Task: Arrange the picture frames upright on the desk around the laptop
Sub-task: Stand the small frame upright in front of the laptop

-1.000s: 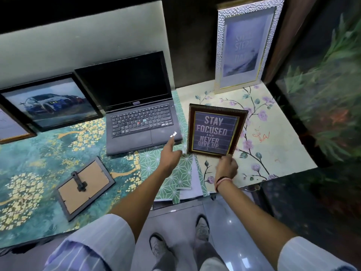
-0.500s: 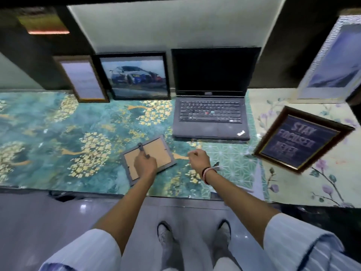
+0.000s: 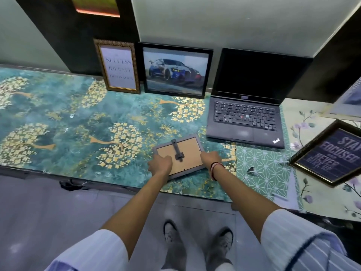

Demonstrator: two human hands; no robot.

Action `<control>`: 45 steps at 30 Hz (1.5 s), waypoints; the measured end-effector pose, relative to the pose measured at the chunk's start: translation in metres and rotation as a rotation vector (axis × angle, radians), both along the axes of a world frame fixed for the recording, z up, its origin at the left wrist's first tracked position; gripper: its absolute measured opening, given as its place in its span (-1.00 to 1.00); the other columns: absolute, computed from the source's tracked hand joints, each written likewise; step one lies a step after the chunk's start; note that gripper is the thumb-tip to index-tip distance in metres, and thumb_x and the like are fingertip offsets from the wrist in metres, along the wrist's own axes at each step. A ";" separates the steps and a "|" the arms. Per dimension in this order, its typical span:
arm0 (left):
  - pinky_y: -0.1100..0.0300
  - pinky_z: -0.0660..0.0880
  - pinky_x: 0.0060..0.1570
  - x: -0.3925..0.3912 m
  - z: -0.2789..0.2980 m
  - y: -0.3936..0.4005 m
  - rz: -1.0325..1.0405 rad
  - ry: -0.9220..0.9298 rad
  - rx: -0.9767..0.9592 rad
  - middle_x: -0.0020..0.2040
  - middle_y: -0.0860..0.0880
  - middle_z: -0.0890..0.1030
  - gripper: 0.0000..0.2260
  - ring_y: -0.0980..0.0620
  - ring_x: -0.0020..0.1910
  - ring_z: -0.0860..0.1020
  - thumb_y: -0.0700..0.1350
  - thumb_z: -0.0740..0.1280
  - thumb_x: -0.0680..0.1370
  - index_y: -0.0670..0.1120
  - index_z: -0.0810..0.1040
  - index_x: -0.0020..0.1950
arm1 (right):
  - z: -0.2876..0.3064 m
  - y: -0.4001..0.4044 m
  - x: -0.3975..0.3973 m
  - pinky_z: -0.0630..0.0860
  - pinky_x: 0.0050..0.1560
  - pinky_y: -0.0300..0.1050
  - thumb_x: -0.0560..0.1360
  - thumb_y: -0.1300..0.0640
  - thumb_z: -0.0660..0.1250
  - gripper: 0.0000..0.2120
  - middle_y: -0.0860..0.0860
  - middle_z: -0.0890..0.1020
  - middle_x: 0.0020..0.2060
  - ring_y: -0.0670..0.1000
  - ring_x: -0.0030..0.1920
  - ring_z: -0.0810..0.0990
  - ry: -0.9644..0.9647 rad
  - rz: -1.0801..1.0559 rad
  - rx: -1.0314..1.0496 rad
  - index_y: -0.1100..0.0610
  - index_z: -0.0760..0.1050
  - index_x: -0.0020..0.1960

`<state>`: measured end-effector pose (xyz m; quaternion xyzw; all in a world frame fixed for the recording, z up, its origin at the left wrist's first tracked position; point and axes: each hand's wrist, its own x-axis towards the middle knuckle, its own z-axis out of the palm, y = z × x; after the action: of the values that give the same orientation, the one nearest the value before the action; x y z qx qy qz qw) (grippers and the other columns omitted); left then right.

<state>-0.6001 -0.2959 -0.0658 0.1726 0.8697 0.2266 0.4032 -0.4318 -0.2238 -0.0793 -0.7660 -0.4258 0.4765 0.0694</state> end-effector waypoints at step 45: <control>-0.13 0.21 0.53 -0.078 0.004 0.015 -0.095 -0.570 0.483 0.38 0.01 0.58 -0.38 -0.01 0.45 0.42 0.33 -0.08 0.65 0.03 0.60 0.35 | 0.074 0.070 -0.036 0.54 0.02 0.06 0.60 -0.31 -0.02 -0.42 0.05 0.52 -0.06 0.04 -0.10 0.47 0.531 -0.253 0.104 0.11 0.47 0.26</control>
<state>-0.6784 -0.2807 -0.0623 0.2328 0.6351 0.4454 0.5866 -0.4675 -0.1536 -0.0050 -0.6570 -0.3177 0.6254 0.2763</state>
